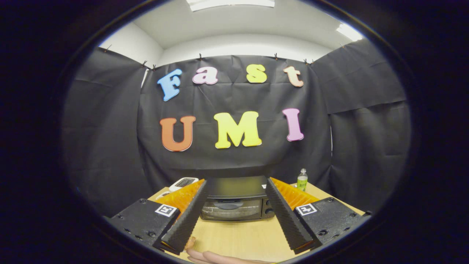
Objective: Open the toaster oven, put the food inside, and close the toaster oven door.
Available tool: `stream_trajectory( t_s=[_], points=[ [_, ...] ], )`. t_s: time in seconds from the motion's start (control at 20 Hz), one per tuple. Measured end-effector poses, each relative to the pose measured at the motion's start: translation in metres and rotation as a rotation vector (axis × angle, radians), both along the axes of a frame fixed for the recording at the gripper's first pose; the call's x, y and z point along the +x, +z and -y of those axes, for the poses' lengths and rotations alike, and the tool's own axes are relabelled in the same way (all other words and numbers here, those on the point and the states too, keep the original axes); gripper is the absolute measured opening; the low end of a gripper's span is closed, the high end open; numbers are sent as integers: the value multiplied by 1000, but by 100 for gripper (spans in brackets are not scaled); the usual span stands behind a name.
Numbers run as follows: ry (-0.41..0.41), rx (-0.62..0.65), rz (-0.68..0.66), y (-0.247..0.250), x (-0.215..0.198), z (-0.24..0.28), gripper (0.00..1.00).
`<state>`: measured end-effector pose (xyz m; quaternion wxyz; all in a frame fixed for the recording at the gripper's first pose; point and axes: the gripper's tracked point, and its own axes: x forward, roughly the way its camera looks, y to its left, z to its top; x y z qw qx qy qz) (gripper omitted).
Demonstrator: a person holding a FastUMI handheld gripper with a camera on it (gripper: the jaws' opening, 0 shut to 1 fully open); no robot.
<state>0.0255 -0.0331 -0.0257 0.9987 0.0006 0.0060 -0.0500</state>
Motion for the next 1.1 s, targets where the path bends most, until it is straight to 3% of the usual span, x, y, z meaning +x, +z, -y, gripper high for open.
stream_trajectory(
  t_s=[0.6, 0.85, 1.1],
  points=[
    [-17, -35, -61, -67, 131, 0, 100],
    [-49, -72, -122, -107, 168, 7, 100],
    [-25, -50, -194, -151, 196, 6, 100]
  ],
)
